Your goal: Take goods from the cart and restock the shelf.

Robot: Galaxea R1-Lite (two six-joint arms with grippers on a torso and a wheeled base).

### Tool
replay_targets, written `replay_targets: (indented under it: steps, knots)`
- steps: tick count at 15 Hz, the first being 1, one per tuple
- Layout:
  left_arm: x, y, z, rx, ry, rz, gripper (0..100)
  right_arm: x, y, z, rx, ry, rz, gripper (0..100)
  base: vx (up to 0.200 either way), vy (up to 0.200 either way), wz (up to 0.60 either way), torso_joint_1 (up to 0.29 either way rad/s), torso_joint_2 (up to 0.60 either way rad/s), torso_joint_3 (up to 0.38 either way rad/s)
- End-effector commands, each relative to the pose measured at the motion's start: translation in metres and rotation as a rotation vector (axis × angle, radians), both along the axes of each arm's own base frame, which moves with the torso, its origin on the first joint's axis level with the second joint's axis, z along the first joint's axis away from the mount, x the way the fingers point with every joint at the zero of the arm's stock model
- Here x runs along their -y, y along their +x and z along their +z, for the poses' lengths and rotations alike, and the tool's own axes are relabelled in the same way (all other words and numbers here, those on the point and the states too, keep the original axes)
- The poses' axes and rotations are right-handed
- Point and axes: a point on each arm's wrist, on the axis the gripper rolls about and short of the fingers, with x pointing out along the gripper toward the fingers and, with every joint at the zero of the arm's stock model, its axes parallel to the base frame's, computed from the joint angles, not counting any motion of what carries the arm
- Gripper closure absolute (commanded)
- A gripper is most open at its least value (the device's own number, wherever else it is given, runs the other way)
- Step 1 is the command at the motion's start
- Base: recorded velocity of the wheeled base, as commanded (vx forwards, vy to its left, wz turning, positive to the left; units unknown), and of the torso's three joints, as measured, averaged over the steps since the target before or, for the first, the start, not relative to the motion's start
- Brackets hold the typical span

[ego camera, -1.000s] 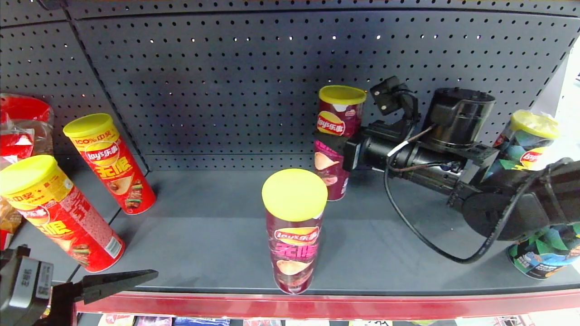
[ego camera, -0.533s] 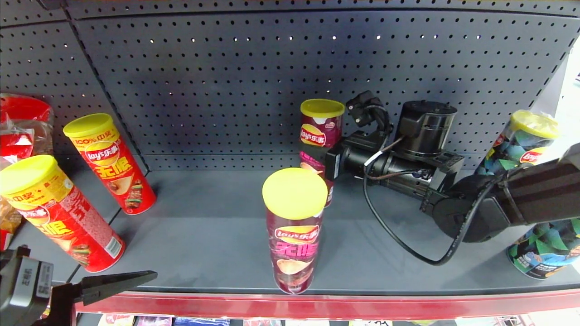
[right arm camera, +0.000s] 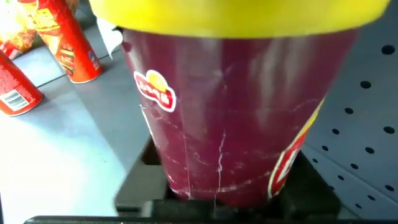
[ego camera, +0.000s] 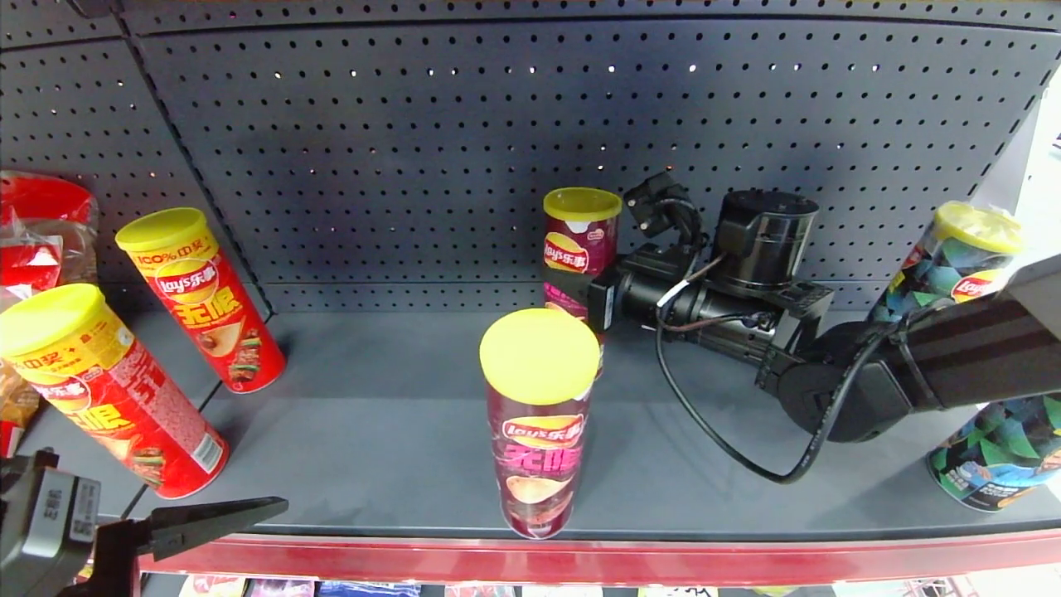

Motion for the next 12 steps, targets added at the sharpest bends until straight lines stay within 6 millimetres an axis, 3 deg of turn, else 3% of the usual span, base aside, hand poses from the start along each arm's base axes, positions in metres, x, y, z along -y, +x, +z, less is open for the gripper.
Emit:
replay_targets:
  steps: [1,4,8,12]
  knots:
    - [0.001,0.001,-0.001,-0.007,0.003,0.0,0,0.0,-0.001,0.001,0.001,0.0,0.001,0,0.0,0.0,0.0,0.0,0.0,0.0]
    - [0.001,0.001,-0.001,-0.01,0.003,0.001,0,0.003,-0.006,0.003,0.001,-0.001,-0.019,0,0.0,0.0,0.0,0.0,0.0,0.0]
    - [0.002,0.004,0.001,-0.018,-0.001,0.005,0,0.013,-0.034,0.009,-0.048,0.022,-0.03,0,0.0,0.0,0.0,0.0,0.0,0.0]
    - [0.004,0.009,-0.003,-0.042,0.016,0.021,0,0.041,-0.073,0.011,-0.071,0.004,-0.052,0,0.0,0.0,0.0,0.0,0.0,0.0]
